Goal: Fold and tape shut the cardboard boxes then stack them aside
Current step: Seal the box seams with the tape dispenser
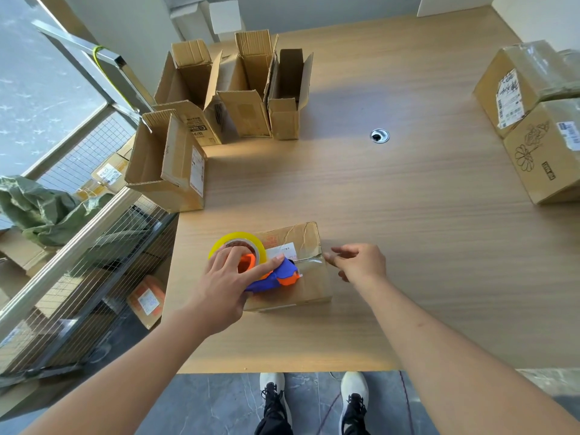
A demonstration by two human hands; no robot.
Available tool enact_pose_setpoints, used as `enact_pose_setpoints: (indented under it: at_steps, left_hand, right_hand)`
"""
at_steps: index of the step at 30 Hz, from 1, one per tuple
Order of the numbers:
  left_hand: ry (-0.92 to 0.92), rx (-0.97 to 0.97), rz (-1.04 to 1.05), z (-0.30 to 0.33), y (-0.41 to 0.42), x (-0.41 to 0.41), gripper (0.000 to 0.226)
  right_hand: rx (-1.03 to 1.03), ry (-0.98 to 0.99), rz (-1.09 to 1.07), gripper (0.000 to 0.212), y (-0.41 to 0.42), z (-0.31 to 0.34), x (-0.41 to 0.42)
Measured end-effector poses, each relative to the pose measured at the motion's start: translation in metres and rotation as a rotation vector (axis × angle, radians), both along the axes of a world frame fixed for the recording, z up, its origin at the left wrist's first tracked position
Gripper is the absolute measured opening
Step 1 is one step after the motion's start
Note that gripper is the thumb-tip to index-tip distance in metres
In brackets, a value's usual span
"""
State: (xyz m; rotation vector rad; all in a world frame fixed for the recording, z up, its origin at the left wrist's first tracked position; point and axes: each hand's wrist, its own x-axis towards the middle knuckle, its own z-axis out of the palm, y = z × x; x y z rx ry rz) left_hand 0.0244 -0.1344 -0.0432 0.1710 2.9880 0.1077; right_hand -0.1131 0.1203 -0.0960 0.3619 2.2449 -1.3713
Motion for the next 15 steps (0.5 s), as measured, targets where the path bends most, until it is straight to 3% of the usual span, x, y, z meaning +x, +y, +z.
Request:
enact_pose_setpoints:
  at_steps: [5, 9, 13, 15]
  left_hand:
    - [-0.003, 0.009, 0.005, 0.000, 0.001, 0.000, 0.113]
    - [-0.008, 0.004, -0.004, 0.001, -0.001, 0.000, 0.111]
    - [-0.016, 0.022, -0.006, 0.003, 0.000, 0.001, 0.111]
    - [-0.009, 0.034, -0.008, 0.003, 0.001, 0.001, 0.112]
  right_hand:
    - [0.050, 0.091, -0.014, 0.007, -0.016, -0.008, 0.020]
    - [0.168, 0.136, -0.023, 0.022, -0.026, -0.001, 0.033]
    - [0.234, 0.121, -0.056, 0.017, -0.033, 0.000, 0.029]
    - [0.263, 0.093, -0.073, 0.029, -0.037, 0.002, 0.031]
